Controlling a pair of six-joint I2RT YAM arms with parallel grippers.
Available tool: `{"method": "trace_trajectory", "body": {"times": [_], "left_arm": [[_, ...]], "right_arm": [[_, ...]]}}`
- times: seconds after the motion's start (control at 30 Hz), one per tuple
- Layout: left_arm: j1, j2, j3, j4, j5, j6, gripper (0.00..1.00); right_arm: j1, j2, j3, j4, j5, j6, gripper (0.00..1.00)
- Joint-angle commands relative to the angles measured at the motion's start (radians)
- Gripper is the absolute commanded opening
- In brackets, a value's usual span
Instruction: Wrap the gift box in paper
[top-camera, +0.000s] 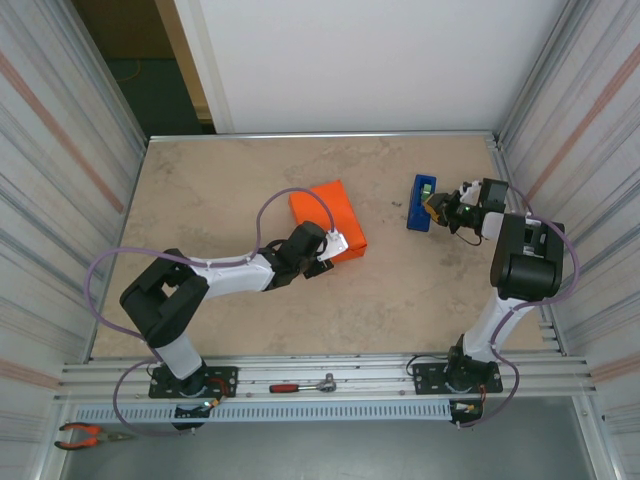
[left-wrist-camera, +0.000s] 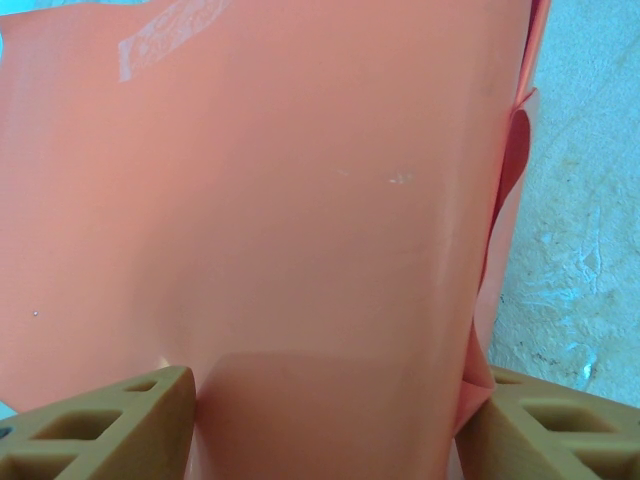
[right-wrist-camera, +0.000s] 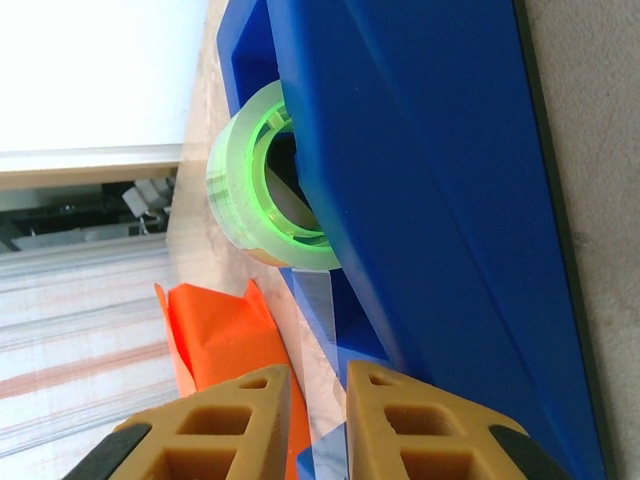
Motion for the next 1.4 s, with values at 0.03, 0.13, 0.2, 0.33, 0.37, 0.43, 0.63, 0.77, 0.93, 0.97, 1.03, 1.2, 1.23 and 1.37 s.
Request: {"method": "trace_trajectory", "body": {"times": [0.03,0.13,0.2,0.33,0.37,0.43,0.63,0.77,0.93,0.97,1.03,1.2,1.23,1.37], "left_arm": [[0.001,0.035,0.008,-0.037,0.014,-0.005,0.66],[0.000,0.037,0.008,-0.037,0.014,-0.003,0.66],[-0.001,0.038,0.006,-0.037,0.013,-0.002,0.66],[-0.002,0.040,0.007,-0.037,0.013,-0.002,0.65],[-0.002,0.039,0.006,-0.037,0.010,-0.002,0.66],[-0.003,0.040,0.006,-0.038,0.009,-0.002,0.65],[-0.002,0.035,0.006,-0.039,0.007,0.001,0.65],[-0.003,0.037,0.005,-0.037,0.007,0.000,0.65],[-0.004,0.037,0.006,-0.039,0.008,0.001,0.65],[-0.003,0.037,0.005,-0.039,0.007,0.001,0.65],[-0.005,0.035,0.004,-0.039,0.006,0.001,0.65],[-0.005,0.035,0.003,-0.040,0.004,0.002,0.65],[-0.006,0.035,0.003,-0.040,0.004,0.003,0.65],[-0.006,0.034,0.002,-0.040,0.005,0.003,0.65]], "right_arm": [[-0.004,0.009,-0.034,0.042,-0.039,0.036,0.19],[-0.006,0.008,-0.050,0.067,-0.042,0.048,0.19],[-0.006,0.007,-0.059,0.078,-0.044,0.052,0.17],[-0.006,-0.001,-0.061,0.079,-0.046,0.052,0.00],[-0.007,-0.012,-0.060,0.081,-0.048,0.055,0.00],[-0.004,-0.036,-0.059,0.086,-0.053,0.064,0.00],[0.015,-0.152,-0.070,0.082,-0.043,0.095,0.00],[0.030,-0.216,-0.077,0.039,-0.024,0.088,0.00],[0.032,-0.266,-0.116,0.013,-0.004,0.088,0.00],[0.032,-0.275,-0.126,0.008,0.002,0.090,0.00],[0.035,-0.290,-0.149,0.001,0.014,0.092,0.00],[0.038,-0.319,-0.206,-0.007,0.033,0.094,0.00],[0.039,-0.324,-0.218,-0.004,0.036,0.094,0.00],[0.039,-0.345,-0.260,0.000,0.044,0.094,0.00]]}}
